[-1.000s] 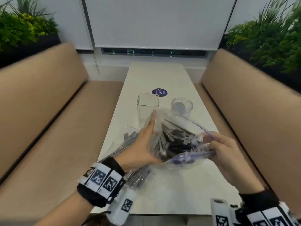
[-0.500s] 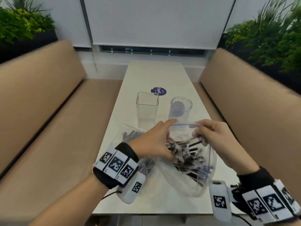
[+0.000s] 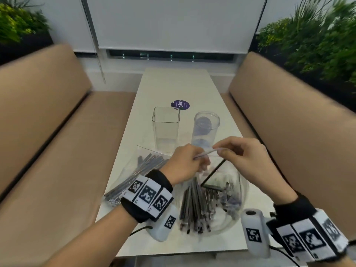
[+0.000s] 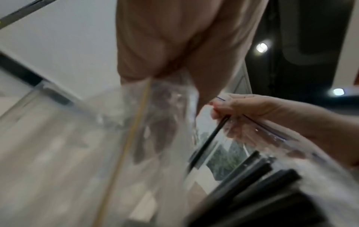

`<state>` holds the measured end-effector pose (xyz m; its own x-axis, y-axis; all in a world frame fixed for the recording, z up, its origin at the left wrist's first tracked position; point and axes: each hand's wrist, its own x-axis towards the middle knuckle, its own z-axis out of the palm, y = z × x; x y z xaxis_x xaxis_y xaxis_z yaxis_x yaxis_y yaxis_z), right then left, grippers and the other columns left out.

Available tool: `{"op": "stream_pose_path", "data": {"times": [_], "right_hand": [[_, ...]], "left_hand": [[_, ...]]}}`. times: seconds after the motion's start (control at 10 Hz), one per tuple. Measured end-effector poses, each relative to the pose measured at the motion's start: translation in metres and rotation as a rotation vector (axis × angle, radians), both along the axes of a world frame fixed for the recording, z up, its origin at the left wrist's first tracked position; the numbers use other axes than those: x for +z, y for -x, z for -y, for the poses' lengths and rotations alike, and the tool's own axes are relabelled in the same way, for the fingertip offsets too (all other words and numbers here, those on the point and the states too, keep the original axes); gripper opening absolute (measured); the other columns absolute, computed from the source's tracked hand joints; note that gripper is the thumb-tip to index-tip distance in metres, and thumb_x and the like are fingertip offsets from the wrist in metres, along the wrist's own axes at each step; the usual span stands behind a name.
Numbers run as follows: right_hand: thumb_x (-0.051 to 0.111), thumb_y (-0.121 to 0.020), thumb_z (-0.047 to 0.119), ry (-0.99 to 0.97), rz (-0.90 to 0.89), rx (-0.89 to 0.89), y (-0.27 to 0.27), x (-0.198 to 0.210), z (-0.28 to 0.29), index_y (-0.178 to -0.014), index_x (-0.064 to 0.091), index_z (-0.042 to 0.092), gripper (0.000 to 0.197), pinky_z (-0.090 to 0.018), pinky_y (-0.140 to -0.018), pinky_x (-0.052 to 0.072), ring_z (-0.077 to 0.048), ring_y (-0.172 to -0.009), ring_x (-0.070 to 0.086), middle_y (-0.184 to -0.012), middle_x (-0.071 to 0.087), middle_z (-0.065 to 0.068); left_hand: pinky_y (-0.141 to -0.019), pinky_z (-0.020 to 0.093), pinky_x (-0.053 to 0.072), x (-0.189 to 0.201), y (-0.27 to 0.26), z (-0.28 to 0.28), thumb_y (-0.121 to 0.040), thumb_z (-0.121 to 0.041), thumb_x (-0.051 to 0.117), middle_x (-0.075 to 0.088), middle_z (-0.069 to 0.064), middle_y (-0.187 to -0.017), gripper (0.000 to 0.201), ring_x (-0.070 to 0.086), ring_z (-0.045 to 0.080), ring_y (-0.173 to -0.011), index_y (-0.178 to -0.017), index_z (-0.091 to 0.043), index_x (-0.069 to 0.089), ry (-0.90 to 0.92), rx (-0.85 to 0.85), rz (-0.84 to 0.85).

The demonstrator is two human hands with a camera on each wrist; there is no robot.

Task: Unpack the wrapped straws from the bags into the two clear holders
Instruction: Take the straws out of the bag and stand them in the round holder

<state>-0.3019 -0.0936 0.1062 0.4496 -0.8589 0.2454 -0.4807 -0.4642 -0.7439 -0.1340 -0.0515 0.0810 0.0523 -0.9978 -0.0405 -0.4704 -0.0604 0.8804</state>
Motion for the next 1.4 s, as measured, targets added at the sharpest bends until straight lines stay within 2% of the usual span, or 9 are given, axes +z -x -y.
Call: {"op": "stream_pose_path", "data": {"times": [0.2,0.4,0.5,0.6,0.7,0.8,1.0,1.2,1.4], "right_hand": [[0.063,-0.089,0.014,0.053,-0.292,-0.203,0.043,-0.033,0.009,-0.079,0.075,0.023,0.018,-0.007,-0.064,0.037,0.004,-0.062,0.055,-0.056,0.062,0.021],[0.051,-0.094,0.012,-0.797,0.507,-0.223,0.048,-0.037,0.017,-0.078,0.053,0.011,0.016,-0.020,-0.049,0.047,-0.024,-0.063,0.059,-0.077,0.067,-0.014],[0.046,-0.096,0.013,-0.974,0.574,-0.308,0.048,-0.053,0.027,-0.088,0.056,0.013,0.013,-0.035,-0.063,0.050,-0.031,-0.082,0.058,-0.103,0.065,-0.025],[0.050,-0.099,0.019,-0.942,0.414,-0.465,0.047,-0.073,0.035,-0.101,0.064,0.014,0.016,-0.017,-0.051,0.049,-0.018,-0.063,0.064,-0.086,0.063,-0.012],[0.049,-0.098,0.013,-1.103,0.492,-0.367,0.030,-0.081,0.031,-0.106,0.066,-0.003,0.024,-0.016,-0.040,0.049,-0.013,-0.044,0.064,-0.062,0.066,-0.006],[0.043,-0.101,0.013,-1.204,0.567,-0.145,0.019,-0.079,0.028,-0.067,0.070,0.004,0.045,-0.021,-0.036,0.051,-0.016,-0.041,0.067,-0.051,0.069,-0.007],[0.052,-0.095,0.024,-1.132,0.837,0.328,0.023,-0.045,0.017,-0.119,0.064,-0.007,0.041,-0.021,-0.107,0.038,-0.022,-0.119,0.060,-0.124,0.065,-0.021],[0.076,-0.068,0.011,-1.164,0.603,-0.012,0.037,-0.019,0.054,-0.083,0.054,0.008,0.026,-0.029,-0.056,0.059,-0.020,-0.058,0.069,-0.071,0.065,-0.009],[0.098,-0.030,0.015,-0.881,0.621,-0.111,0.018,0.036,0.006,-0.018,0.052,0.011,0.048,-0.011,-0.029,0.039,0.001,-0.019,0.047,-0.021,0.047,0.002]], "left_hand": [[-0.058,0.033,0.059,-0.019,-0.015,0.009,-0.095,0.007,0.041,0.059,0.002,-0.053,0.031,0.065,0.015,-0.044,-0.073,-0.005,0.060,-0.159,0.278,-0.589],[-0.033,0.015,0.043,-0.024,-0.011,0.008,-0.100,-0.002,0.043,0.063,0.003,-0.057,0.021,0.051,0.004,-0.033,-0.108,-0.011,0.060,-0.293,0.365,-0.942],[-0.048,0.021,0.048,-0.034,-0.019,-0.006,-0.093,-0.013,0.059,0.058,0.001,-0.102,0.047,0.057,0.005,-0.055,-0.132,-0.036,0.043,-0.133,0.139,-0.443],[-0.107,0.030,0.038,-0.040,-0.031,-0.023,-0.073,-0.039,0.078,0.022,-0.011,-0.152,0.095,0.039,0.009,-0.132,-0.142,-0.057,0.015,-0.168,-0.296,-0.147],[-0.113,0.040,-0.009,-0.051,-0.015,-0.031,-0.058,-0.039,0.089,-0.006,-0.031,-0.152,0.137,-0.006,0.001,-0.144,-0.141,-0.058,-0.018,-0.120,-0.472,0.108],[-0.119,0.048,0.018,-0.066,0.010,-0.028,-0.054,-0.022,0.092,0.021,-0.019,-0.156,0.136,0.026,0.011,-0.144,-0.146,-0.051,-0.004,-0.039,-0.345,-0.159],[-0.091,-0.002,0.034,-0.063,0.017,-0.032,-0.060,-0.025,0.089,0.059,-0.033,-0.119,0.086,0.053,-0.017,-0.112,-0.124,-0.052,0.038,0.034,-0.172,-0.150],[-0.080,-0.011,0.031,-0.045,0.004,-0.026,-0.072,-0.013,0.082,0.056,-0.046,-0.110,0.071,0.049,-0.026,-0.106,-0.115,-0.054,0.044,-0.071,-0.273,-0.167],[-0.084,0.020,0.055,-0.034,0.023,-0.032,-0.078,-0.019,0.077,0.036,-0.020,-0.142,0.083,0.064,0.013,-0.108,-0.140,-0.043,0.026,-0.242,-0.298,-0.328]]}}
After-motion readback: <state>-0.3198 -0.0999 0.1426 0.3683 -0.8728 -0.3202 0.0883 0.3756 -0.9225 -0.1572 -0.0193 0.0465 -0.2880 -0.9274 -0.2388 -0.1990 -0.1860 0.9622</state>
